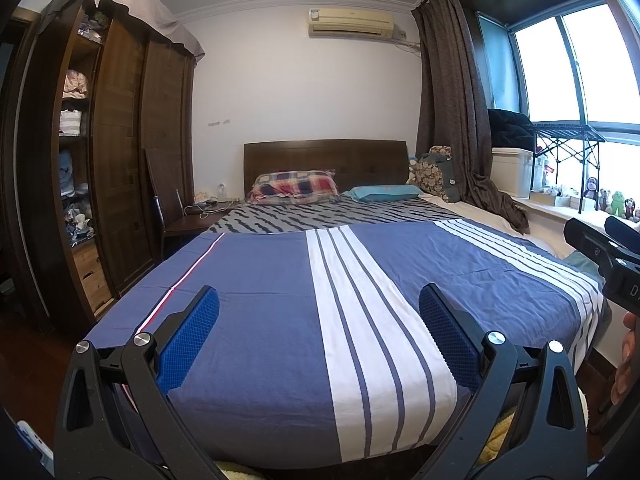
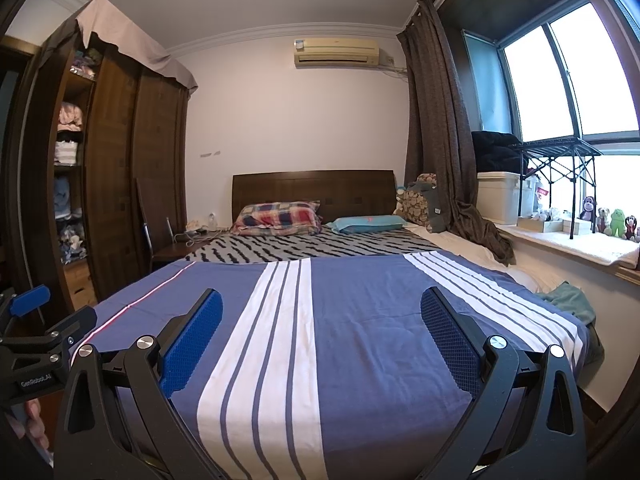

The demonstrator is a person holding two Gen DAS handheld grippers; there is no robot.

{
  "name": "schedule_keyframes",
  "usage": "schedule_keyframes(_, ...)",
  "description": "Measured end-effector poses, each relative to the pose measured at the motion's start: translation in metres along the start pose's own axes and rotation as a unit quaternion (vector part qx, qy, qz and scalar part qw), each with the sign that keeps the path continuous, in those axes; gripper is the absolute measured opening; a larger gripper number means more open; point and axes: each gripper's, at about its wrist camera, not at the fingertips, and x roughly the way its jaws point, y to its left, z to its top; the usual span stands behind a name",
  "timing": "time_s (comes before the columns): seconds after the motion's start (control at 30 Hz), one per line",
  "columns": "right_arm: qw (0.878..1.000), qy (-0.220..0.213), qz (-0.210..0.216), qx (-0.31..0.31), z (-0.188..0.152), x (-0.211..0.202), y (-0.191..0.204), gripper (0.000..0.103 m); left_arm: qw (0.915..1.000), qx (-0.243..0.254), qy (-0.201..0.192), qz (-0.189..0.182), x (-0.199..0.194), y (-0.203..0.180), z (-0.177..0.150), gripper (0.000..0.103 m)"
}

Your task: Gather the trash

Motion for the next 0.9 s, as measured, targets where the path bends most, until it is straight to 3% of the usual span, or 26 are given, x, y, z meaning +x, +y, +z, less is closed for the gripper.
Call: schedule_keyframes(0.9,1.000,0.004,0.000,0.000,0.0005,0.0001,0.0037,0.099,0.9997,-0.023,0.004,0.005,0.0019,0.0032,-0.0010,0.095)
